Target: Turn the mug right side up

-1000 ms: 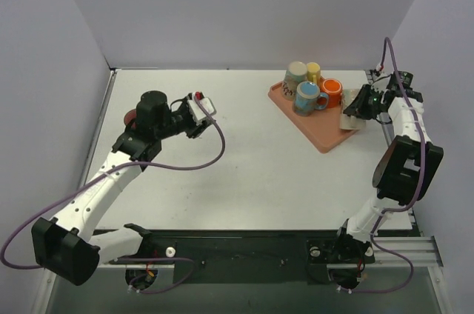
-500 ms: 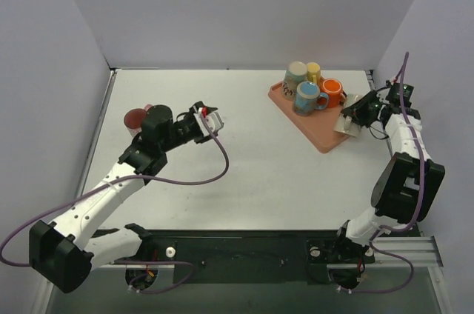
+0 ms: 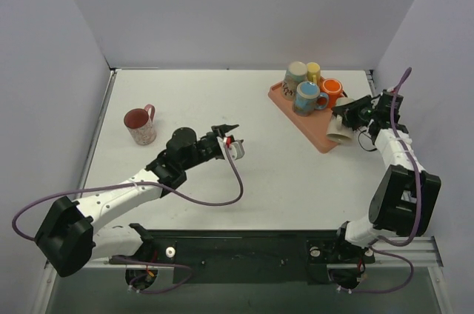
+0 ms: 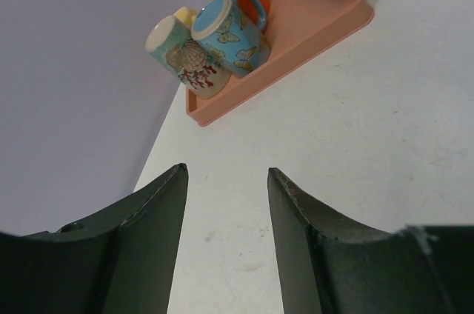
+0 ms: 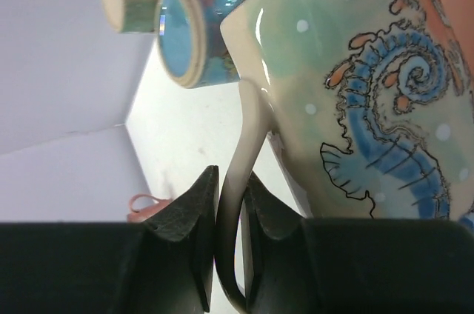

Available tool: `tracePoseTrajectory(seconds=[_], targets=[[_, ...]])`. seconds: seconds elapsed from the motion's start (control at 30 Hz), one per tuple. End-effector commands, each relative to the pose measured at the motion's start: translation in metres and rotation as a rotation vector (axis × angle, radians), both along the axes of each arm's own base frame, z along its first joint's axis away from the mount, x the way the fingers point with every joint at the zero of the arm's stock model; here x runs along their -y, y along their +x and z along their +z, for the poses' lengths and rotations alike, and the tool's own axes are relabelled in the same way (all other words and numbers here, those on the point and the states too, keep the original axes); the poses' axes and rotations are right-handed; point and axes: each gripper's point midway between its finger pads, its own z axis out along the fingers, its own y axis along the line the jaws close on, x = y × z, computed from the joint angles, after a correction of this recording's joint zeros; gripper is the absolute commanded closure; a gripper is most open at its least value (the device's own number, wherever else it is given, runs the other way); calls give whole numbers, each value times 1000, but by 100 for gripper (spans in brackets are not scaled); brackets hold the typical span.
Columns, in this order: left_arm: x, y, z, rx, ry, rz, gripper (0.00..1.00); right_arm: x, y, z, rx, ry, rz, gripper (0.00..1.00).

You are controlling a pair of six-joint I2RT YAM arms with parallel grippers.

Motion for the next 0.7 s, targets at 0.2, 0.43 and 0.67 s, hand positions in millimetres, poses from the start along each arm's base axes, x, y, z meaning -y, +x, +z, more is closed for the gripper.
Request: tracePoseTrajectory(seconds=[0.2,0.43,0.67], targets=[[31,-19,20,66,-142,-29,42,-54,-13,160,427,107,18,100],[48,-11,36,-23,-298,77,40,-107,-54,203,483,97,42,100],[78,-16,45,-31,-364,77,33,-141,-77,226,529,148,35,100]])
